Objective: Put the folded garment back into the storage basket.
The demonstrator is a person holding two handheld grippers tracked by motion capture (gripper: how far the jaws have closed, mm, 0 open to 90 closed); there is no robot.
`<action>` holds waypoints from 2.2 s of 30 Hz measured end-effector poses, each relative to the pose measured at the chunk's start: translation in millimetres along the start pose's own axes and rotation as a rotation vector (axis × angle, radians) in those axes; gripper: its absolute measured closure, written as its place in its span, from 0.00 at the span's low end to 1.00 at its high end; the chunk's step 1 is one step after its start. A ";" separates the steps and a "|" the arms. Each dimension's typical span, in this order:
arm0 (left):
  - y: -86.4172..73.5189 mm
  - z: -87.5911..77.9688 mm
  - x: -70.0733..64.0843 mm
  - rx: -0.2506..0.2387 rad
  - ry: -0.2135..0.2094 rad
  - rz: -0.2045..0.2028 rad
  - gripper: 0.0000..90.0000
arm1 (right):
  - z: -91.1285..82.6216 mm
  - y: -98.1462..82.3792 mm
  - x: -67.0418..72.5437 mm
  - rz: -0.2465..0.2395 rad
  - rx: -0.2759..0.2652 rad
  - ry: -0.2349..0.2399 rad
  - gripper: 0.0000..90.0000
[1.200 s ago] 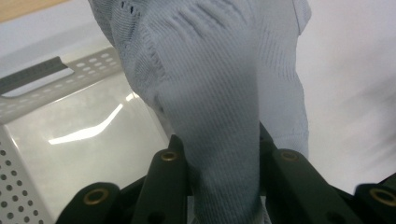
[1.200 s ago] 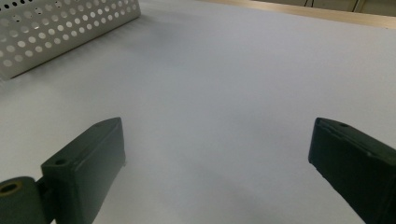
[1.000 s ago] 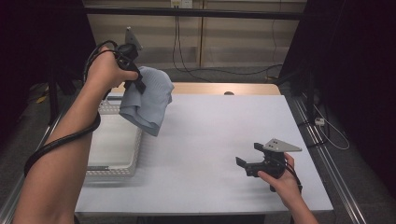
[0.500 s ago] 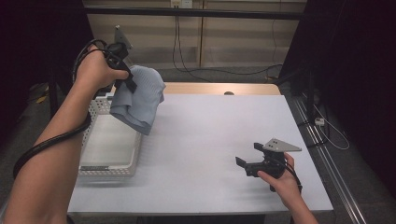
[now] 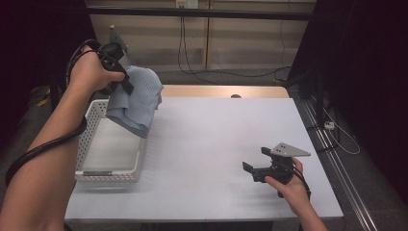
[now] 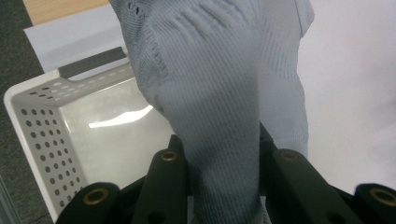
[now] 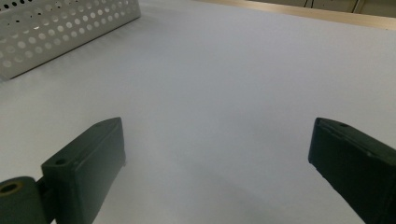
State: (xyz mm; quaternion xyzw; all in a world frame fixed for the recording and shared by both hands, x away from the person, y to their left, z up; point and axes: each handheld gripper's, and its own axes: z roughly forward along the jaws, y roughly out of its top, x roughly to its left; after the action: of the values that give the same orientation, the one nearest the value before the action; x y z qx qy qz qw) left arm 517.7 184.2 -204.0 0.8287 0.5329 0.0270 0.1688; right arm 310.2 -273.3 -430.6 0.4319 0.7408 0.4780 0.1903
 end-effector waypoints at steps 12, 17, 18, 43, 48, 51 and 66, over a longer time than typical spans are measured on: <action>-7.8 1.3 11.7 0.002 0.018 -0.014 0.83 | 0.4 0.0 0.4 -0.003 0.002 0.000 0.04; -11.7 4.6 15.9 0.012 0.020 -0.022 0.83 | 0.3 0.2 0.5 -0.001 0.001 0.000 0.04; -12.5 5.0 16.5 0.013 0.021 -0.023 0.83 | 0.3 0.2 0.5 -0.001 0.001 0.001 0.04; -31.2 26.1 35.4 0.045 0.007 -0.063 0.83 | 0.2 0.1 1.9 -0.004 0.001 -0.001 0.04; -32.8 28.0 36.8 0.056 0.009 -0.060 0.83 | -0.1 0.3 1.8 -0.005 -0.002 -0.001 0.04; -33.9 29.0 37.9 0.055 0.013 -0.066 0.83 | -0.3 0.3 1.4 -0.002 -0.002 -0.001 0.04; -41.0 35.4 46.5 0.061 0.016 -0.082 0.83 | -0.3 0.1 2.2 -0.003 -0.002 0.000 0.04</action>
State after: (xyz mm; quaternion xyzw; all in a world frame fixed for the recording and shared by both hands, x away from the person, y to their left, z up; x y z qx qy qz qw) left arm 509.8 232.2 -256.3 0.8107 0.5683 0.0105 0.1404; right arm 308.8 -271.7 -430.1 0.4307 0.7410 0.4782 0.1914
